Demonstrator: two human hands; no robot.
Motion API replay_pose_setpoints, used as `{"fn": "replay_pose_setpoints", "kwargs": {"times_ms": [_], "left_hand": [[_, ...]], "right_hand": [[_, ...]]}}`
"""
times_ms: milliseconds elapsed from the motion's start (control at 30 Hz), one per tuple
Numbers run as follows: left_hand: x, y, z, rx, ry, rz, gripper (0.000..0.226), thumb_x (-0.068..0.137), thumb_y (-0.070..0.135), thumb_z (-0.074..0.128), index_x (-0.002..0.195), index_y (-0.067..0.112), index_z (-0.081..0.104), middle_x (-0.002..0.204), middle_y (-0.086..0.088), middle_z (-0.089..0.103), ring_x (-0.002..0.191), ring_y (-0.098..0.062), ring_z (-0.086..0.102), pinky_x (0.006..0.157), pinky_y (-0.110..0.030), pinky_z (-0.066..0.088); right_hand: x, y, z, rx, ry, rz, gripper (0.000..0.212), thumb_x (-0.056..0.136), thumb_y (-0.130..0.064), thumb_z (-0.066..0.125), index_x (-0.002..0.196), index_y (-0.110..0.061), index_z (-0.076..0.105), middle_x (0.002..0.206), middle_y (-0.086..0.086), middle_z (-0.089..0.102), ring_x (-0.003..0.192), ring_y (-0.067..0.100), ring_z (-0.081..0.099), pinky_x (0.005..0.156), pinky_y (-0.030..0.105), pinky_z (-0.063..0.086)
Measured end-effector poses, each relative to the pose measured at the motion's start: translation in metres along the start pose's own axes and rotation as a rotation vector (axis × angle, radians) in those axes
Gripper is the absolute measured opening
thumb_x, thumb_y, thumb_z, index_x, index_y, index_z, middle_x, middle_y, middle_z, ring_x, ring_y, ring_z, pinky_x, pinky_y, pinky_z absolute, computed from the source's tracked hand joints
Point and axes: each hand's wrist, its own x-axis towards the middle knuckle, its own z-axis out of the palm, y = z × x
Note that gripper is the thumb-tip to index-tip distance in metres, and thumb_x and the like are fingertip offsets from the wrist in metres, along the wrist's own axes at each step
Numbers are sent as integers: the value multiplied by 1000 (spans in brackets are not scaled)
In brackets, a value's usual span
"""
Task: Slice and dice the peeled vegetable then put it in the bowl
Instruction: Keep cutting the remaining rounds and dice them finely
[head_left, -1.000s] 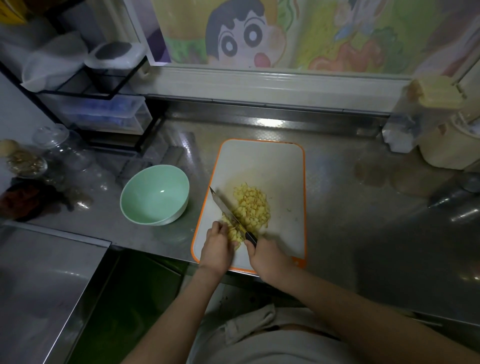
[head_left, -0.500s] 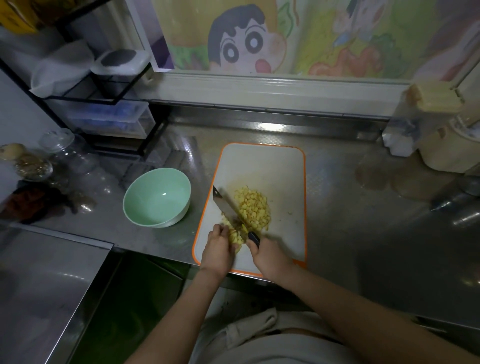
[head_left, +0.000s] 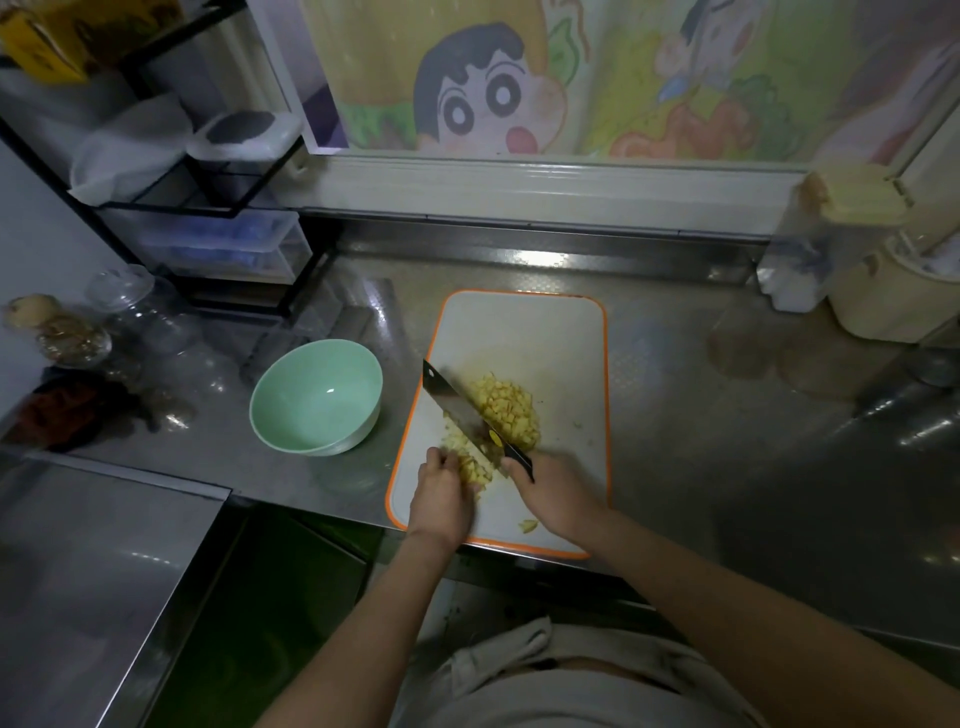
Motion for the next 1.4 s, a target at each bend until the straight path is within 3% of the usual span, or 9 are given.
{"fn": "replay_pose_setpoints", "kwargs": {"times_ms": [167,267,467,600,800,1033,1133,1267,1400], "left_hand": [[1,0,-1,-136,-15,-4,56,88,29,61,133,4,39,128,-12,32,118,-30,42,103,-32,35],[-1,-3,-3,-222,-8,2,63,86,25,65,137,4,34,128,-14,33,118,-30,43,100,-31,34],[-7,-3,1,-208,83,9,40,86,16,62,120,4,46,118,-12,41,105,-30,50,83,-34,42],[-7,-3,3,-185,102,19,32,87,16,61,114,2,50,113,-12,44,100,-30,51,78,-37,44],[-5,-4,5,-160,107,32,29,86,14,61,109,-1,51,114,-14,44,100,-31,51,80,-37,42],[-1,-5,2,-166,83,30,28,85,14,63,107,0,53,114,-13,44,98,-31,53,79,-36,42],[1,-6,2,-165,76,36,29,85,15,63,108,0,53,114,-12,44,97,-29,54,78,-33,42],[1,-6,1,-164,77,44,29,84,15,64,106,-1,53,114,-13,44,96,-30,54,75,-33,40],[1,-6,1,-162,81,48,28,85,15,64,106,0,53,114,-12,44,96,-30,54,74,-33,41]], "right_hand": [[-6,-6,-3,28,19,-22,44,100,-40,35,62,-18,40,57,-1,42,52,13,43,48,24,31],[-12,-7,-4,37,-1,-32,45,101,-41,33,61,-20,40,56,-1,42,51,12,43,48,23,30],[-17,-6,-2,11,-41,4,45,100,-44,32,68,-17,48,60,-2,44,55,13,44,49,24,30],[-19,-4,-1,-13,-49,26,46,100,-44,32,61,-20,40,58,-1,41,55,15,43,48,25,28],[-17,-6,3,-77,-51,65,49,100,-44,30,68,-13,49,75,11,55,76,29,57,67,32,41],[-10,-5,4,-85,-79,84,48,100,-44,32,60,-19,39,60,3,44,57,18,45,49,25,30],[-12,-5,8,-143,-56,77,46,100,-42,33,63,-16,40,60,1,41,60,20,46,48,24,29],[-12,-5,17,-164,-26,84,43,100,-43,33,80,-9,50,73,10,53,62,21,51,53,27,36],[-7,-2,21,-145,-13,92,43,99,-44,33,80,-9,50,76,12,56,68,26,57,54,27,38]]}}
